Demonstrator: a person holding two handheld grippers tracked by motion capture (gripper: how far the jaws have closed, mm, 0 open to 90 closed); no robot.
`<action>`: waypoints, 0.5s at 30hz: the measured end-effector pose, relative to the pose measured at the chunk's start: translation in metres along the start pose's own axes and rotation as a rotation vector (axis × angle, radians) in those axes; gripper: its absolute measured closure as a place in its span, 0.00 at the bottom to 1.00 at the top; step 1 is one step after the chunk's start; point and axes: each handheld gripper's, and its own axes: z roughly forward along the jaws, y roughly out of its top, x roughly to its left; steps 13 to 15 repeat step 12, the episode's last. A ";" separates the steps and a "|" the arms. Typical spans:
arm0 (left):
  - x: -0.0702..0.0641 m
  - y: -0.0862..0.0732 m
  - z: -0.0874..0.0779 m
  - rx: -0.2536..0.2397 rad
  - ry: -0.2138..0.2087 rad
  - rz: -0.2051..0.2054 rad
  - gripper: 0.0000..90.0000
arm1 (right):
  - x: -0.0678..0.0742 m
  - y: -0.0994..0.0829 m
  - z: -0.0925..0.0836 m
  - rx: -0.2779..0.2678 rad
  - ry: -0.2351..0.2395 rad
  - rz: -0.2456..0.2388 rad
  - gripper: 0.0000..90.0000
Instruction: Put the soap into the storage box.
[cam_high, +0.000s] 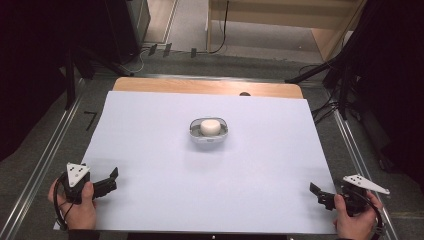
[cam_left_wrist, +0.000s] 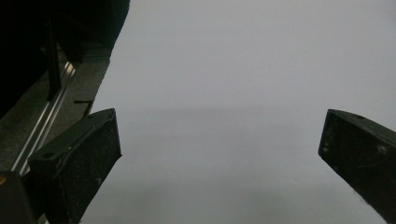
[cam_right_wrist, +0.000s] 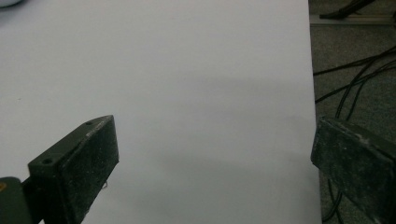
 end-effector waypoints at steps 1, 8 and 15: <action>0.000 0.000 0.000 0.002 0.001 0.001 0.00 | 0.000 -0.001 0.000 -0.015 0.010 0.000 0.01; -0.001 0.000 0.000 0.003 0.007 0.004 0.00 | 0.000 -0.003 0.001 -0.003 0.015 0.011 0.01; -0.001 0.000 0.000 0.004 0.005 0.005 0.00 | 0.000 -0.002 0.002 0.003 0.017 0.007 0.01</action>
